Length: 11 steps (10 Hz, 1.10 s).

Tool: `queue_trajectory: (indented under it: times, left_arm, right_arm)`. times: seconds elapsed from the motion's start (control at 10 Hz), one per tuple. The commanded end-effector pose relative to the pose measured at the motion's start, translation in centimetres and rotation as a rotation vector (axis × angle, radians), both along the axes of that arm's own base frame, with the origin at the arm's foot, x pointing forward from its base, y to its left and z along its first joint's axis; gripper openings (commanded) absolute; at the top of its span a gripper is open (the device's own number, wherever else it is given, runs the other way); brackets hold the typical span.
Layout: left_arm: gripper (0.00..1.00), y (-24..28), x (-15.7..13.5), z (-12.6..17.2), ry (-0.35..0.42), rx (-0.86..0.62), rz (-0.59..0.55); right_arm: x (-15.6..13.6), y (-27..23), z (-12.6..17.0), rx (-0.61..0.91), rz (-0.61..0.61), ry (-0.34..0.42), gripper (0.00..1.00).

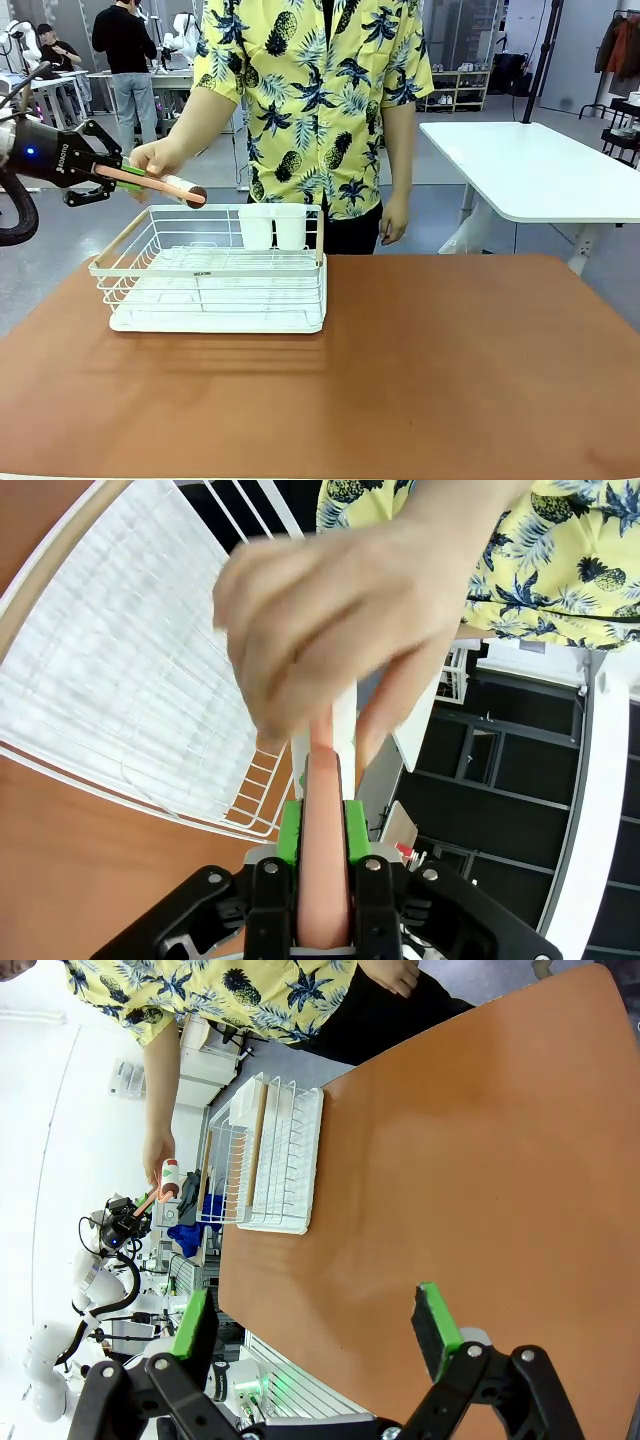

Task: Clean the table.
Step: Pick up the Lint Roller when the human hands it over, then clean the table with the Lint Roller when the human lifts the Dish drying rack.

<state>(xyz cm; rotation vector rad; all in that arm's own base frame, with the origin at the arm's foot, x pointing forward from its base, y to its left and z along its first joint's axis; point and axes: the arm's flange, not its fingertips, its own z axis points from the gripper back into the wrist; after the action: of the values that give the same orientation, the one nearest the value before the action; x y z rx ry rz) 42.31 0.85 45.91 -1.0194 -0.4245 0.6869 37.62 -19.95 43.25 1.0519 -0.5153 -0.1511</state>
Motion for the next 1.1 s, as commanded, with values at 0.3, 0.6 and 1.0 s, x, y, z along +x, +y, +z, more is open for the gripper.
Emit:
queue_trajectory:
  times: [0.3,0.6,1.0]
  left_arm:
    - [0.00,-0.11,0.01,0.02,-0.001,0.001,-0.001]
    - [0.00,-0.11,0.01,0.02,-0.001,0.001,-0.001]
    - [0.00,-0.11,0.01,0.02,-0.001,0.001,-0.001]
  right_arm:
    - [0.06,0.03,0.22,0.012,0.001,-0.018,1.00]
    - [0.06,0.03,0.22,0.012,0.001,-0.018,1.00]
    - [0.06,0.03,0.22,0.012,0.001,-0.018,1.00]
